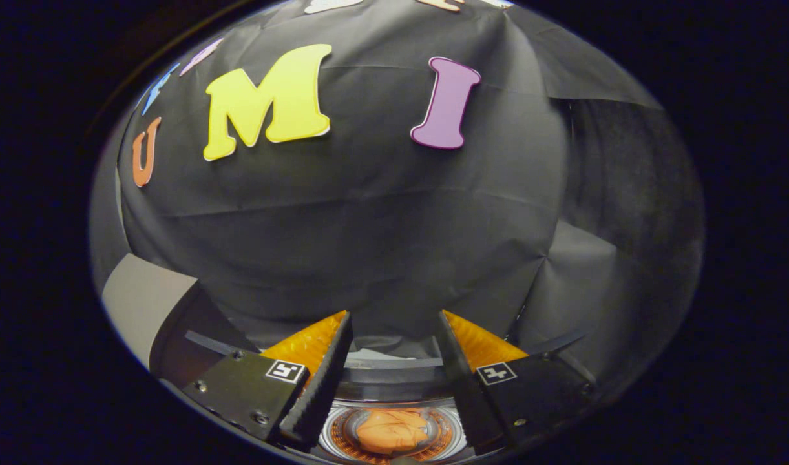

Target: Put the clothes into the washing machine and then close the washing machine lid.

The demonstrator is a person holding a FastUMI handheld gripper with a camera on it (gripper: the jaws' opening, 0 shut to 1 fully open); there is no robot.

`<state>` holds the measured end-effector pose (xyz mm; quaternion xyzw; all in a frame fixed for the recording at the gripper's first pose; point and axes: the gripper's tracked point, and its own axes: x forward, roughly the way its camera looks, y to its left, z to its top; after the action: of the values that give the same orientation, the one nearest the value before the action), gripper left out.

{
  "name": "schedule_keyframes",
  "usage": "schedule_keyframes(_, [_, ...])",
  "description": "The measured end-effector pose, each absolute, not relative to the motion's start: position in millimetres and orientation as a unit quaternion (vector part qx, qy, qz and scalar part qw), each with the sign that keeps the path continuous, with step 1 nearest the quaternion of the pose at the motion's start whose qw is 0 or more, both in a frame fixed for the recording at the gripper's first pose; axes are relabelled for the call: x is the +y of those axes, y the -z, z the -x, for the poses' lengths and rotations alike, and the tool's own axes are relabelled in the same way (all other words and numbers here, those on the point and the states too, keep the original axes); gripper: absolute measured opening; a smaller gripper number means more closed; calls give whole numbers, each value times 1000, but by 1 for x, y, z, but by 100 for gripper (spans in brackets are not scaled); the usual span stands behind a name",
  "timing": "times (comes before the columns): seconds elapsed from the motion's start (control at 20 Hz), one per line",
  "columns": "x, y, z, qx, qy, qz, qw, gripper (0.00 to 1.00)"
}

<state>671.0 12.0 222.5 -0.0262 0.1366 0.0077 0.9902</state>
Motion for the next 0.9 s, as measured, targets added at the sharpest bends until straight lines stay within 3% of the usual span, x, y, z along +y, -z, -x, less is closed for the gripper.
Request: schedule_keyframes(0.9, [16,-216,-666,130,-4,30,991,82])
